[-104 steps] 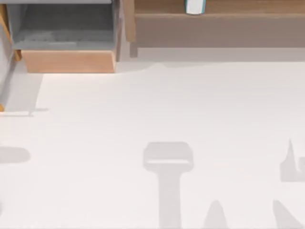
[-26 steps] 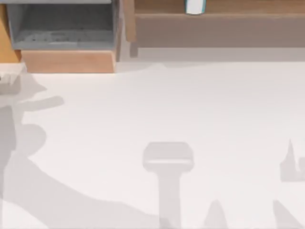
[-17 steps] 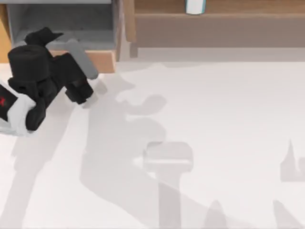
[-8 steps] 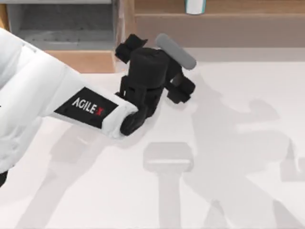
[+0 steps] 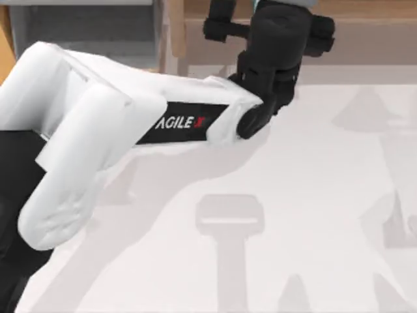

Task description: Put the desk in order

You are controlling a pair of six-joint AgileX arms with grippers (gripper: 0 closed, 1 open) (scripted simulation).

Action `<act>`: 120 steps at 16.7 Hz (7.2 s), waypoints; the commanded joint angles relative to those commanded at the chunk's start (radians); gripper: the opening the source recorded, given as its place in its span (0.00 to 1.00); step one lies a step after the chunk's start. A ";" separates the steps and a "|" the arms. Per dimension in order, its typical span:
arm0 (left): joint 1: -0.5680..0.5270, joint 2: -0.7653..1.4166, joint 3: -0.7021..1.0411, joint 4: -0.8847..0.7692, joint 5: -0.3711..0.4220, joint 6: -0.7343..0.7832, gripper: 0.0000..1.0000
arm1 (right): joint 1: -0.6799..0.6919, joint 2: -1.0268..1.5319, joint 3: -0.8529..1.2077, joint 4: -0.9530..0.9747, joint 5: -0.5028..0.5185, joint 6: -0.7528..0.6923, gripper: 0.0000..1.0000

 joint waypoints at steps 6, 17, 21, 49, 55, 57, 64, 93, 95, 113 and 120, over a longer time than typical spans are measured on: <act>-0.003 0.036 0.160 -0.019 -0.080 -0.094 1.00 | 0.000 0.000 0.000 0.000 0.000 0.000 1.00; 0.018 0.086 0.253 -0.062 -0.059 -0.096 1.00 | 0.000 0.000 0.000 0.000 0.000 0.000 1.00; 0.022 0.097 0.272 -0.072 -0.055 -0.096 1.00 | 0.000 0.000 0.000 0.000 0.000 0.000 1.00; -0.006 0.036 0.188 -0.052 -0.077 -0.093 0.00 | 0.000 0.000 0.000 0.000 0.000 0.000 1.00; -0.034 -0.043 0.088 -0.022 -0.108 -0.091 0.00 | 0.000 0.000 0.000 0.000 0.000 0.000 1.00; -0.034 -0.043 0.088 -0.022 -0.108 -0.091 0.00 | 0.000 0.000 0.000 0.000 0.000 0.000 1.00; -0.108 -0.136 -0.056 0.033 -0.139 -0.004 0.00 | 0.000 0.000 0.000 0.000 0.000 0.000 1.00; 0.511 -0.581 -0.926 0.170 0.423 1.400 0.00 | 0.000 0.000 0.000 0.000 0.000 0.000 1.00; 0.536 -0.560 -0.901 0.156 0.457 1.424 0.00 | 0.000 0.000 0.000 0.000 0.000 0.000 1.00; 0.554 -0.454 -0.782 0.143 0.476 1.429 0.00 | 0.000 0.000 0.000 0.000 0.000 0.000 1.00; 0.554 -0.454 -0.782 0.143 0.476 1.429 0.53 | 0.000 0.000 0.000 0.000 0.000 0.000 1.00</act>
